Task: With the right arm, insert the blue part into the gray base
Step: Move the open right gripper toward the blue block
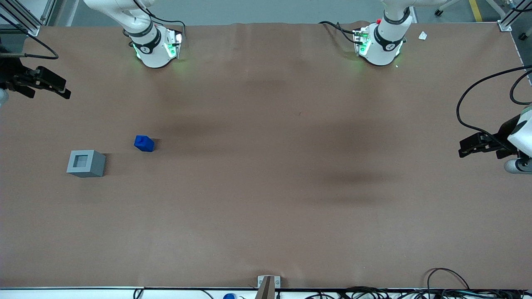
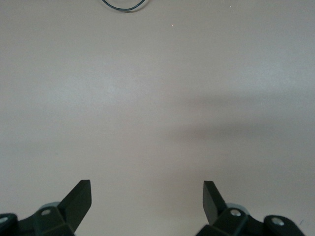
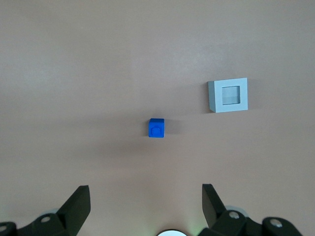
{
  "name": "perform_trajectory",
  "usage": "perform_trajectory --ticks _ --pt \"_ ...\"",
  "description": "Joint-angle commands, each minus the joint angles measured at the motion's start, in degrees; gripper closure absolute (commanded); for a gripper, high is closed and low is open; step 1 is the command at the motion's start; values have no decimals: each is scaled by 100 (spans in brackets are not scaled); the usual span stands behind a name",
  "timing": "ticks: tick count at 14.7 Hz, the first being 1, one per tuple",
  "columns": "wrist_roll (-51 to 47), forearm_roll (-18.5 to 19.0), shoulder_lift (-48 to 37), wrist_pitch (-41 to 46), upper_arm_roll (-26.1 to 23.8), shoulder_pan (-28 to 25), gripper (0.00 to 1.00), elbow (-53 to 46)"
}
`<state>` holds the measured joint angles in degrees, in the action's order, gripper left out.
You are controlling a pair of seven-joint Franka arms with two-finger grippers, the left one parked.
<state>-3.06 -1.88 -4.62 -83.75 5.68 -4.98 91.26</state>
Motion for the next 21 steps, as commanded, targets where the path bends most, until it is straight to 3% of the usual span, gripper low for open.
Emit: perform_trajectory --ticks 1,21 --pt "-90 65 -65 69 -41 32 0 49" --pt "-72 -14 400 -88 -32 -11 0 304"
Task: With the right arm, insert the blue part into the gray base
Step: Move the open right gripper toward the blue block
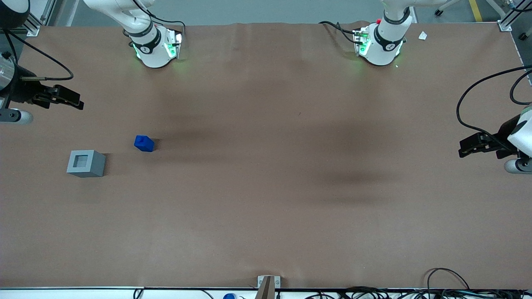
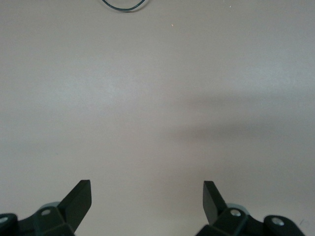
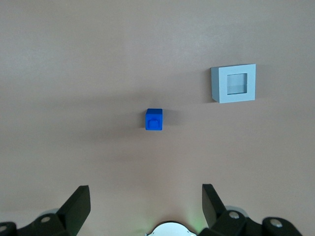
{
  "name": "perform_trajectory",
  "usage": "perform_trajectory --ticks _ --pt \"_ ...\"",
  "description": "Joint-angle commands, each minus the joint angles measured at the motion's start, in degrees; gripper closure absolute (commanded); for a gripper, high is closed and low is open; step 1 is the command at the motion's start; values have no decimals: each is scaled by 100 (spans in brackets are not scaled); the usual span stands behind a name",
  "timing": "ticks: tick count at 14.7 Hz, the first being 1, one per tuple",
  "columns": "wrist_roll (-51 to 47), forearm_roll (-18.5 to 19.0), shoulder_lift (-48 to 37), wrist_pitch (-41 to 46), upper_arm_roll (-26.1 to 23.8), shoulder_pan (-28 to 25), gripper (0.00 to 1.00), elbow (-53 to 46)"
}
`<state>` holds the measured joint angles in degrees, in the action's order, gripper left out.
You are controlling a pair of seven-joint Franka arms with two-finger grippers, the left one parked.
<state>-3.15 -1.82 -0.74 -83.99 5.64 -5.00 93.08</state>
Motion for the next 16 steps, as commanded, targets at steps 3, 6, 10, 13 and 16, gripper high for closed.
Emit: perform_trajectory --ticks 3,6,10,13,16 --pt "-81 -20 12 -546 -28 8 0 762" --pt "-81 -20 12 -873 -28 34 0 1185" --pt "-90 -20 21 -1110 -28 52 0 1467" --pt "-98 -20 65 -1365 -28 43 0 1703" --pt "-98 -29 118 -1935 -28 52 0 2203"
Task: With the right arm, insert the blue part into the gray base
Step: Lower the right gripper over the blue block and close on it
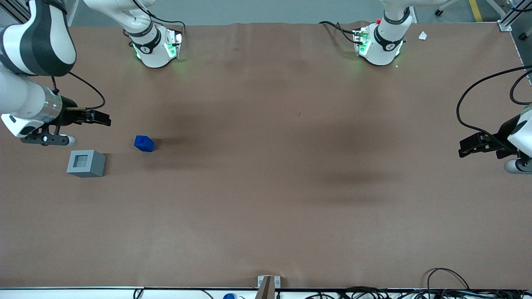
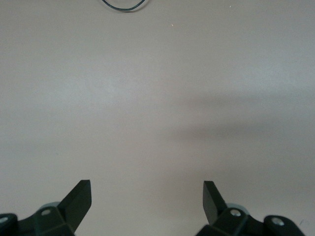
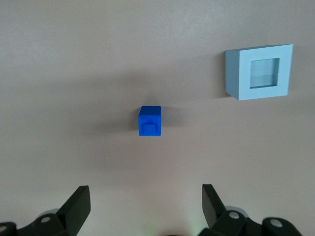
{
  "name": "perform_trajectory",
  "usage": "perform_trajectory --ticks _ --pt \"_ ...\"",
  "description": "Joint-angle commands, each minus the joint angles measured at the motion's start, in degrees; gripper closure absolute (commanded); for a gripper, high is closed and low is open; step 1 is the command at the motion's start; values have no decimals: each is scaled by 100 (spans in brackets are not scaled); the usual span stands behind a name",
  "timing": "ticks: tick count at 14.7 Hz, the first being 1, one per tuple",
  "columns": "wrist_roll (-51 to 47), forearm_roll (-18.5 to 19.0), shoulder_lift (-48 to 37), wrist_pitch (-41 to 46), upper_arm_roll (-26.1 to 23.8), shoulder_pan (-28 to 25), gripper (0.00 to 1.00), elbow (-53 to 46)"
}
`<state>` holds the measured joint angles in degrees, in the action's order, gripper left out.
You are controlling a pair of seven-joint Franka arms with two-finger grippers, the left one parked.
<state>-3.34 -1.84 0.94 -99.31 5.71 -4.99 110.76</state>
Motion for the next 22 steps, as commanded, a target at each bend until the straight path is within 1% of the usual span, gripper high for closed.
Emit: perform_trajectory --ticks 1,4,9,15,17,22 --pt "-105 -36 -41 -640 -35 42 0 611" --pt "-175 -167 143 -1107 -44 -1 0 964" --pt "-184 -168 406 -2048 -44 -63 0 1527" --pt "-184 -185 837 -2303 -53 -72 0 1553" --pt "-184 -212 1030 -2514 -53 -89 0 1588" --pt "-184 -221 1382 -3181 -53 -352 0 1808"
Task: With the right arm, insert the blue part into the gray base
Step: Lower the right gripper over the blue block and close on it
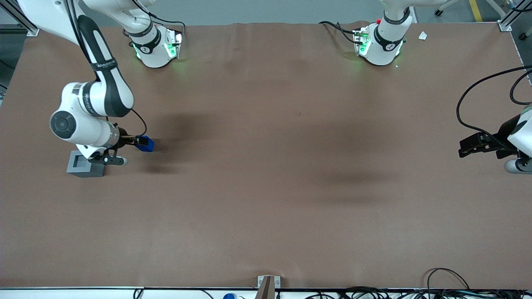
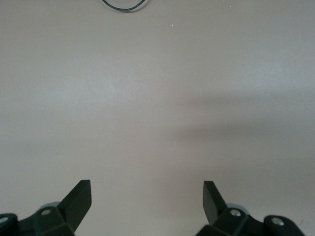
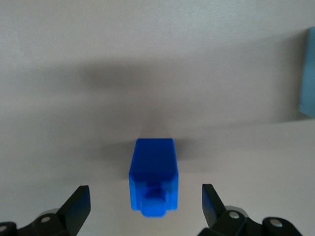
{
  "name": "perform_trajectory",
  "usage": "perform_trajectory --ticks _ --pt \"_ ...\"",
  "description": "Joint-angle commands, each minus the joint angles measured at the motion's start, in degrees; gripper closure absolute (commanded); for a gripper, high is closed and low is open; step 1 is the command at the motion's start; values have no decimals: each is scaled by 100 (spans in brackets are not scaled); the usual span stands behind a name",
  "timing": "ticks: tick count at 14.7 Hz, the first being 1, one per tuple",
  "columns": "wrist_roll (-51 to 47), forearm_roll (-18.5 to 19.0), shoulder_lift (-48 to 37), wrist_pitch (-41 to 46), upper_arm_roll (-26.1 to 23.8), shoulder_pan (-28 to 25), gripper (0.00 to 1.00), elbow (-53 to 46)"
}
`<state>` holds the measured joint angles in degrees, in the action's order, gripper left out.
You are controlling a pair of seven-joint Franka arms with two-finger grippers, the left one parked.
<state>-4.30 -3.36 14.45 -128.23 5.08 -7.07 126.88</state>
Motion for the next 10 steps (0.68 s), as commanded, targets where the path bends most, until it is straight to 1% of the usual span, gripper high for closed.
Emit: perform_trajectory --ticks 1,3,7,8,10 --pt "-89 -68 93 -351 11 -189 0 206" --pt "-89 -68 137 -352 11 -198 0 214" --pt "-80 -68 129 -317 20 -164 6 320" --pt "-80 -68 129 -308 20 -146 9 337" --pt "-80 -68 129 -299 20 -146 27 382"
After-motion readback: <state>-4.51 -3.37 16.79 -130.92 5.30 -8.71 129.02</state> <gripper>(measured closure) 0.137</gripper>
